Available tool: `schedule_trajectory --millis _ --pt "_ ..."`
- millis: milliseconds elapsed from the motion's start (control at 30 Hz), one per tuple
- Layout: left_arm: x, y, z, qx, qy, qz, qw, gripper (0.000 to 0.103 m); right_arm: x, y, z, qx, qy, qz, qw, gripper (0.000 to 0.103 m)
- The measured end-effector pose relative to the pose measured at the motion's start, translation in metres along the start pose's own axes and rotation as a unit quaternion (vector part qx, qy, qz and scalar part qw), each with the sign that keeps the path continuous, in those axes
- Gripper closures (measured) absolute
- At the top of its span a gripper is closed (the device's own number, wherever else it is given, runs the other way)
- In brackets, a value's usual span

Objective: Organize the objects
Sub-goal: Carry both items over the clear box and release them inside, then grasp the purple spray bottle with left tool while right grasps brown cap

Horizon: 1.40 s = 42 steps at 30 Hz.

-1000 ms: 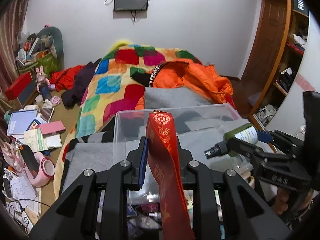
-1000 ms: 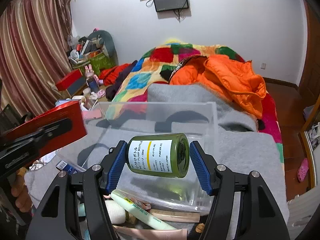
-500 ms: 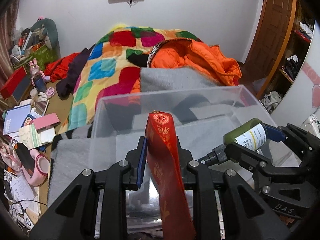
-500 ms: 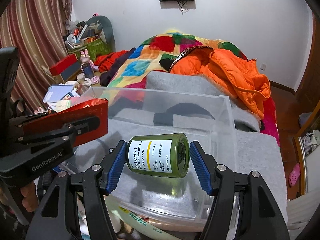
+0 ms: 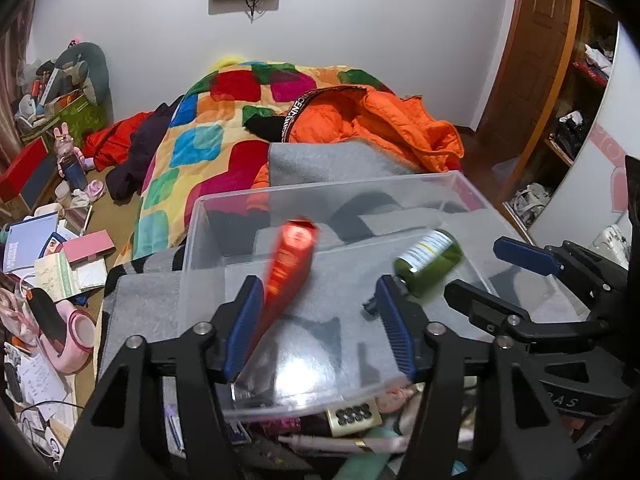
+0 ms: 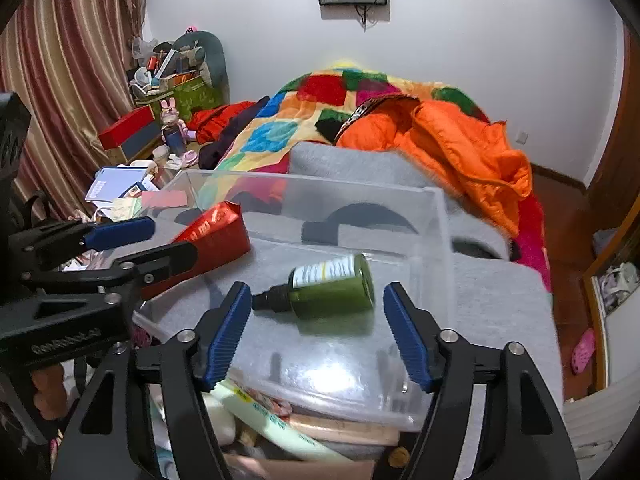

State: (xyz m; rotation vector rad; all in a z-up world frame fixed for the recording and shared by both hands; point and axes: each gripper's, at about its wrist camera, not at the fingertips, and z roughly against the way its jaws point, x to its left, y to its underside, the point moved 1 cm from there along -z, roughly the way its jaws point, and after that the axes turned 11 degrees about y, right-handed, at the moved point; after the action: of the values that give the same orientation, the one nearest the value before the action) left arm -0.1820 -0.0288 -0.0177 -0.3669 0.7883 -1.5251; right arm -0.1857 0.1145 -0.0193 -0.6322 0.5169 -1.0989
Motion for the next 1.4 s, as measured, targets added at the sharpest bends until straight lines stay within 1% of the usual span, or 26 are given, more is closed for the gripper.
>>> schedule_trajectory --millis 33,100,167,267,400,467,633,767,967,1067,1133,1267,1333,1367,1400 --pt "-0.001 0.000 0.004 -0.002 0.002 -0.001 1.0000 0.039 -0.001 0.001 0.004 -0.004 0.002 0.001 1.000 0.033" --pt "-0.005 0.001 0.013 -0.008 0.003 -0.002 1.0000 0.032 -0.004 0.002 0.011 -0.009 0.003 0.001 1.000 0.029" --pt "-0.006 0.003 0.021 -0.013 0.006 -0.003 0.9999 0.028 -0.008 0.005 0.020 -0.014 0.001 -0.003 1.000 0.026" --pt "-0.008 0.008 0.036 -0.021 0.009 -0.005 0.9997 0.025 -0.014 0.009 0.031 -0.020 0.004 -0.010 1.000 0.022" --pt "-0.009 0.016 0.053 -0.030 0.011 -0.008 0.9995 0.015 -0.022 0.014 0.046 -0.031 0.011 -0.014 0.999 0.022" --pt "-0.007 0.021 0.060 -0.032 0.009 -0.012 0.9994 0.014 -0.025 0.019 0.054 -0.038 0.018 -0.011 0.999 0.021" --pt "0.002 0.036 0.068 -0.026 0.000 -0.013 0.9996 0.014 -0.029 0.029 0.067 -0.047 0.028 -0.007 0.998 0.021" --pt "0.016 0.051 0.066 -0.010 -0.013 -0.004 0.9999 0.014 -0.034 0.041 0.070 -0.045 0.040 -0.003 0.998 0.021" --pt "0.041 0.074 0.056 0.015 -0.020 0.028 0.9993 0.014 -0.046 0.061 0.067 -0.029 0.047 -0.013 0.998 0.021" --pt "0.050 0.082 0.046 0.028 -0.019 0.045 0.9984 0.014 -0.053 0.071 0.063 -0.019 0.061 -0.020 0.998 0.021" --pt "0.053 0.085 0.040 0.034 -0.017 0.052 0.9979 0.014 -0.060 0.077 0.059 -0.011 0.067 -0.029 0.997 0.021" --pt "0.059 0.093 0.030 0.042 -0.026 0.058 0.9971 0.014 -0.075 0.089 0.052 0.003 0.080 -0.056 0.995 0.021" --pt "0.061 0.097 0.026 0.049 -0.025 0.063 0.9964 0.019 -0.081 0.093 0.047 0.012 0.079 -0.066 0.995 0.022" --pt "0.063 0.101 0.024 0.056 -0.023 0.066 0.9960 0.025 -0.083 0.094 0.045 0.014 0.079 -0.070 0.994 0.024" --pt "0.064 0.103 0.023 0.060 -0.023 0.068 0.9956 0.028 -0.085 0.095 0.043 0.015 0.078 -0.072 0.994 0.025"
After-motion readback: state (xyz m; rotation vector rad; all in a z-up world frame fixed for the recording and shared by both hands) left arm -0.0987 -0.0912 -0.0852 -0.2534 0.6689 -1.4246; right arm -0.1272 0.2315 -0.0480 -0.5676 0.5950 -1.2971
